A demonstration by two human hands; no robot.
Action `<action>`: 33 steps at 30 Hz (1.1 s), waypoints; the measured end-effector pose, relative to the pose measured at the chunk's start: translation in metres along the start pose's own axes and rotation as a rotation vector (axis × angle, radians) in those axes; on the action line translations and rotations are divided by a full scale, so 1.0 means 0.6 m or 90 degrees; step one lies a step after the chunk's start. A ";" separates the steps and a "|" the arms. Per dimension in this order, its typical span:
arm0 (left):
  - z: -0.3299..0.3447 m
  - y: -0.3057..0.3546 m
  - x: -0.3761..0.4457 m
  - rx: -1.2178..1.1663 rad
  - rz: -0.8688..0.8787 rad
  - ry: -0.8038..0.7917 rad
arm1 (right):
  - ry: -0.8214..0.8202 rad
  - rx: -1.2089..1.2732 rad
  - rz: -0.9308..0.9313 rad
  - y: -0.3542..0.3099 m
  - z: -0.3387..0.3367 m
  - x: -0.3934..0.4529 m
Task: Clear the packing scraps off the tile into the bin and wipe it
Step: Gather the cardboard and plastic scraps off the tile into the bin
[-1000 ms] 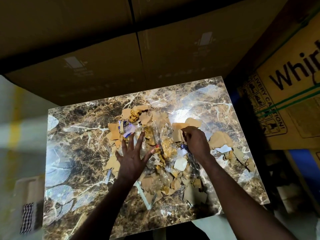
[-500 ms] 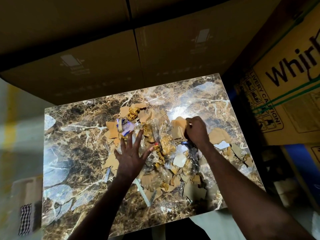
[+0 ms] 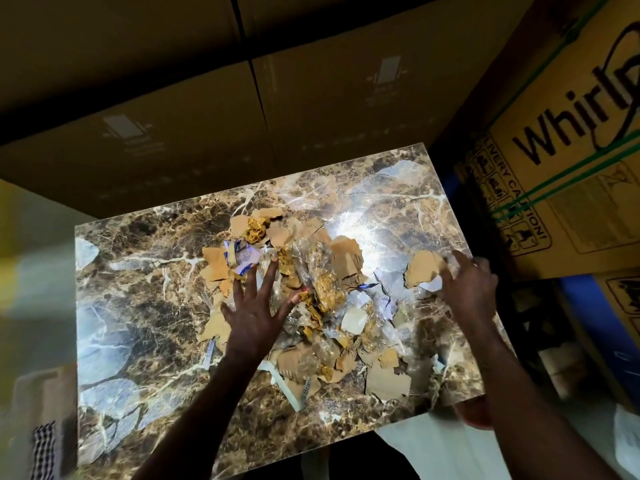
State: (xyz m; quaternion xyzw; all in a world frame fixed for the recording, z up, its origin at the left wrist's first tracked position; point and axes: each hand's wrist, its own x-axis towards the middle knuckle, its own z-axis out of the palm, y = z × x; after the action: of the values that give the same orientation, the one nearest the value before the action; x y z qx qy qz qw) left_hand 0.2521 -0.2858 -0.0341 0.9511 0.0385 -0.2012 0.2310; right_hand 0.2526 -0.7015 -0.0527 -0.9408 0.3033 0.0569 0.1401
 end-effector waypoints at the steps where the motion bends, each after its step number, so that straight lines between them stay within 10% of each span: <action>1: 0.000 -0.001 0.000 0.003 0.001 0.001 | -0.016 -0.006 0.025 0.019 0.004 -0.003; 33: -0.010 -0.007 -0.005 -0.077 0.015 0.006 | -0.167 0.262 -0.069 -0.189 0.054 -0.097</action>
State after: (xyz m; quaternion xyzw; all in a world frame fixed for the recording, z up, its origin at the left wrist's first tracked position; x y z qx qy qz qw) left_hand 0.2509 -0.2796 -0.0299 0.9367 0.0407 -0.1910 0.2906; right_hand 0.2717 -0.5713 -0.0466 -0.8919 0.2365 0.1082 0.3700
